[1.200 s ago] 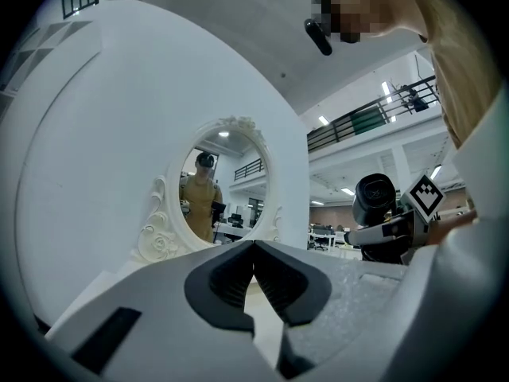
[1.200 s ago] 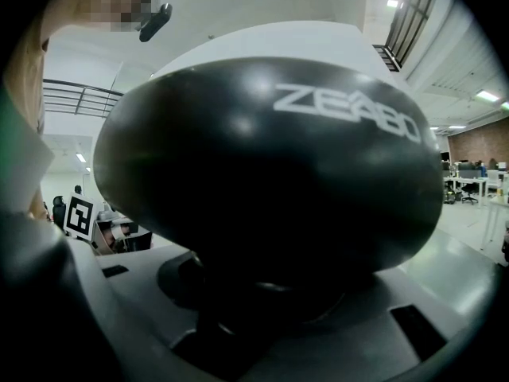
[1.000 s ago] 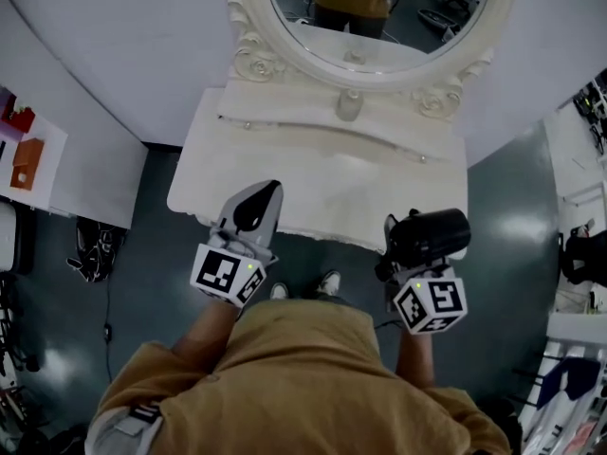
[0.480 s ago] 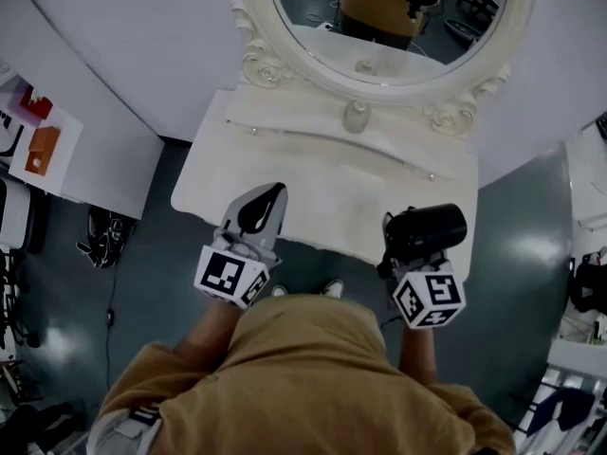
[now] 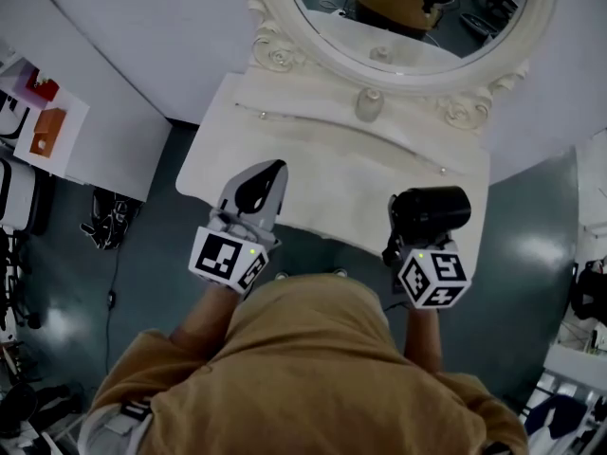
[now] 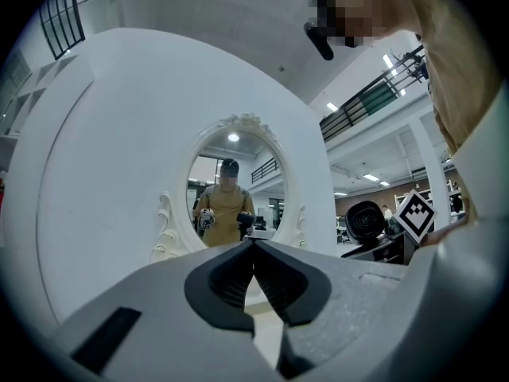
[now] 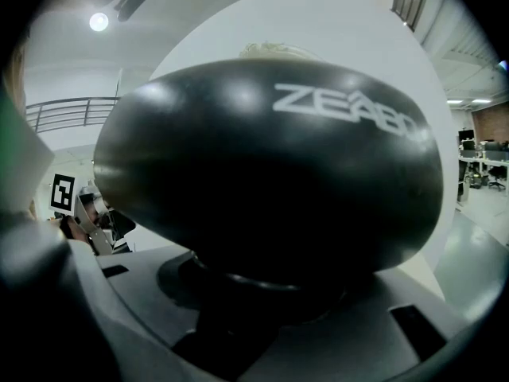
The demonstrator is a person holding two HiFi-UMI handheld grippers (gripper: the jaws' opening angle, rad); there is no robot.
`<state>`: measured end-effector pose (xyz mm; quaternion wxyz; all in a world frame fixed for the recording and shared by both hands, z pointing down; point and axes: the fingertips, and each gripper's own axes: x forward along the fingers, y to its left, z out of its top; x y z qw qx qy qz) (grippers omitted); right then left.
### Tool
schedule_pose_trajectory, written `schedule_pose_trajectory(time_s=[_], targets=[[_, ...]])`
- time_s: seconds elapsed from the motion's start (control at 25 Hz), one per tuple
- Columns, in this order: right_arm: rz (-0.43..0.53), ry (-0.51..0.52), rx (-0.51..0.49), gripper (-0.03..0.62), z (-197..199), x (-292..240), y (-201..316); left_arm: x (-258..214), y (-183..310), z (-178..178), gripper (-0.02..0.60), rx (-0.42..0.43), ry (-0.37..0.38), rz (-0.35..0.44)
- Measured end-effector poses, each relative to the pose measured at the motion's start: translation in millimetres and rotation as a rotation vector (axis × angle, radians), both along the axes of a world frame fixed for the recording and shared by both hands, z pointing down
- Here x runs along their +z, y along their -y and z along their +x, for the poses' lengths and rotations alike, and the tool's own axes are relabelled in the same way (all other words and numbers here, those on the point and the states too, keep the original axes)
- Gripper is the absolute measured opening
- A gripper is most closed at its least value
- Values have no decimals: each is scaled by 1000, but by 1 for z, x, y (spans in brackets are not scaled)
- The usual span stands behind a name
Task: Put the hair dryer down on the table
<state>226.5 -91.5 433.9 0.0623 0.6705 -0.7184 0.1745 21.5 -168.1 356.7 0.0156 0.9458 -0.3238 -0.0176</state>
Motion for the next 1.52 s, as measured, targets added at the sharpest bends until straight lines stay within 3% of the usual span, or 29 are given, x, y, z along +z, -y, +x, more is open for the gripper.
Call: schedule_pose_trajectory(time_s=[1.52], targets=[[-420, 31, -46, 195, 0, 194, 108, 9, 11, -72, 3, -202, 48, -44]])
